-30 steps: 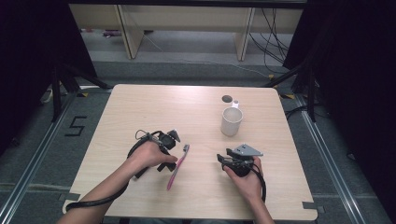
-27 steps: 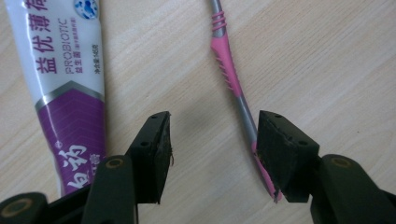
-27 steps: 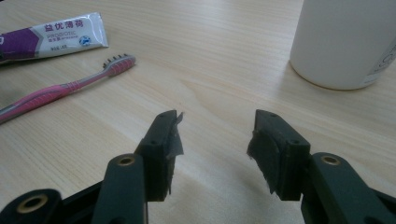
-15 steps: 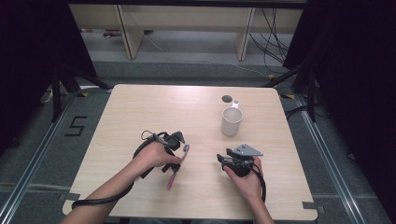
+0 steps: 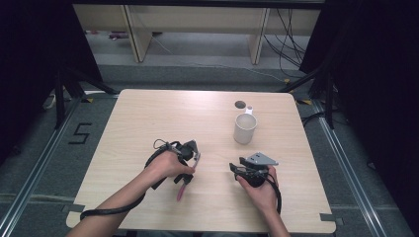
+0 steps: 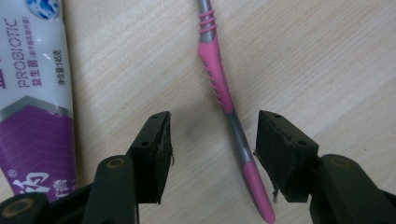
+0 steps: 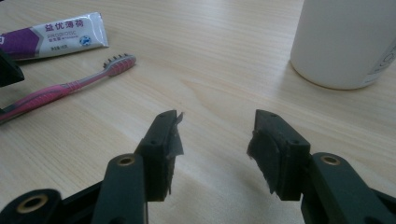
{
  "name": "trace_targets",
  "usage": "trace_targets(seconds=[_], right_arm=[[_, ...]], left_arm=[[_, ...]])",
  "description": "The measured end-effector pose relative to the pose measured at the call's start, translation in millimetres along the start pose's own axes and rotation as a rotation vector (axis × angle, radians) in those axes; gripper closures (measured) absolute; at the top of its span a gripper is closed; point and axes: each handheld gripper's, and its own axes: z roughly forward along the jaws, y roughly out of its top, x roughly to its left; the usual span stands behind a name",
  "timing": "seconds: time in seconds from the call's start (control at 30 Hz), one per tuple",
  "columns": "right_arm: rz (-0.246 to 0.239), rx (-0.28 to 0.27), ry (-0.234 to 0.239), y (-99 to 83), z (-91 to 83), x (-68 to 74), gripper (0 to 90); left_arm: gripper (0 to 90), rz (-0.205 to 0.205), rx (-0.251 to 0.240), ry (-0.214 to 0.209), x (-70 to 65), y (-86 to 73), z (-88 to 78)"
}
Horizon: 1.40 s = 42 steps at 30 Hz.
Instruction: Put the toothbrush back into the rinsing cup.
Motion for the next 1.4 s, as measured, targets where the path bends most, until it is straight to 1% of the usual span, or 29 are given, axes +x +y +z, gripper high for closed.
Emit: trace_targets(seconds=[0.07, 0.1, 0.13, 0.2, 0.27, 0.37, 0.43, 0.47, 0.57, 0.63, 0.67, 0.7, 0.73, 0.77, 0.8, 0.83, 0.93, 0.97, 1.0, 1.03, 1.1, 1.13, 1.17, 1.2, 1.23, 1.27, 1.3, 1.37, 1.4], right_arm=[[-0.001, 0.003, 0.001, 0.1, 0.1, -0.1, 51.0], [0.029, 0.011, 0.01, -0.2, 0.0, 2.2, 51.0], [0.0, 0.002, 0.001, 0.1, 0.1, 0.1, 51.0], [0.001, 0.001, 0.001, 0.0, 0.1, 0.1, 51.0], [0.0, 0.001, 0.001, 0.0, 0.1, 0.1, 51.0], [0.0, 0.001, 0.001, 0.1, 0.1, 0.1, 51.0], [0.0, 0.001, 0.001, 0.1, 0.1, 0.0, 51.0], [0.001, 0.001, 0.002, 0.1, 0.0, 0.0, 51.0], [0.002, 0.001, 0.002, 0.1, 0.0, 0.0, 51.0], [0.002, 0.003, 0.003, 0.1, 0.0, -0.1, 51.0], [0.032, 0.011, 0.012, -0.1, -0.1, 2.0, 51.0], [0.032, 0.011, 0.012, -0.1, -0.1, 2.0, 51.0], [0.002, 0.003, 0.004, 0.1, 0.0, -0.2, 51.0], [0.031, 0.01, 0.013, -0.1, -0.1, 1.8, 51.0], [0.031, 0.01, 0.013, -0.1, -0.1, 1.8, 51.0], [0.051, 0.033, 0.022, 0.2, -1.0, 3.0, 51.0], [0.043, 0.031, 0.02, 0.2, -1.0, 2.5, 51.0], [0.047, 0.031, 0.021, 0.2, -0.9, 2.8, 51.0], [0.047, 0.031, 0.021, 0.2, -0.9, 2.8, 51.0], [0.05, 0.027, 0.023, 0.0, -0.7, 3.0, 51.0], [0.052, 0.023, 0.022, -0.1, -0.3, 3.3, 51.0], [0.052, 0.024, 0.022, -0.1, -0.4, 3.3, 51.0], [0.041, 0.021, 0.019, -0.1, -0.4, 2.5, 51.0], [0.05, 0.034, 0.023, 0.1, -1.0, 3.0, 50.9], [0.03, 0.028, 0.02, 0.3, -0.6, 1.0, 50.9], [0.039, 0.032, 0.022, 0.2, -0.6, 1.7, 50.9], [0.039, 0.032, 0.021, 0.3, -0.6, 1.7, 50.9], [0.042, 0.023, 0.029, -0.1, 0.4, 1.7, 51.0], [0.032, 0.022, 0.027, 0.1, 0.4, 1.0, 50.9]], left_arm=[[45.6, 0.008, -0.006, 0.007, 0.1, 0.9, 1.6], [45.6, 0.002, 0.001, 0.007, -0.7, 1.4, 2.3], [45.9, 0.018, 0.001, 0.012, 0.1, 1.9, 2.7], [46.9, 0.025, 0.008, 0.015, -0.2, 2.7, 3.7], [49.6, 0.007, 0.005, 0.013, -1.5, 2.9, 5.3], [51.8, 0.027, 0.005, 0.019, -0.5, 3.5, 6.7], [53.3, 0.022, 0.007, 0.022, -1.5, 3.7, 7.2], [54.2, 0.036, 0.012, 0.026, -1.2, 4.0, 7.0], [55.7, 0.044, 0.014, 0.027, -1.4, 4.5, 7.4], [57.0, 0.046, 0.005, 0.033, -1.5, 5.9, 7.5], [57.0, 0.041, 0.0, 0.034, -1.8, 6.3, 7.5], [56.9, 0.041, 0.0, 0.034, -1.8, 6.3, 7.5], [56.9, 0.039, -0.007, 0.034, -2.0, 6.9, 7.5], [56.8, 0.037, -0.015, 0.03, -2.5, 7.6, 7.5], [56.8, 0.037, -0.015, 0.03, -2.5, 7.6, 7.5], [56.8, 0.041, -0.019, 0.031, -2.7, 8.7, 7.0], [56.9, 0.047, -0.02, 0.031, -2.5, 9.9, 7.1], [57.2, 0.041, -0.031, 0.03, -2.7, 10.7, 8.2], [57.3, 0.041, -0.031, 0.03, -2.7, 10.7, 8.2], [57.3, 0.046, -0.026, 0.03, -2.3, 11.3, 8.2], [59.2, 0.066, -0.03, 0.033, -1.3, 12.0, 9.0], [59.8, 0.069, -0.029, 0.036, -1.2, 12.1, 9.5], [60.4, 0.074, -0.029, 0.038, -0.9, 12.3, 9.9], [62.0, 0.079, -0.028, 0.04, -0.7, 12.5, 10.1], [62.6, 0.079, -0.028, 0.04, -0.7, 12.5, 10.1], [63.3, 0.102, 0.0, 0.043, 0.7, 14.3, 7.5], [64.0, 0.107, -0.011, 0.048, 0.7, 14.4, 8.4], [64.4, 0.111, -0.019, 0.052, 0.7, 14.5, 9.0], [64.8, 0.112, -0.025, 0.052, 0.3, 14.9, 9.5]])
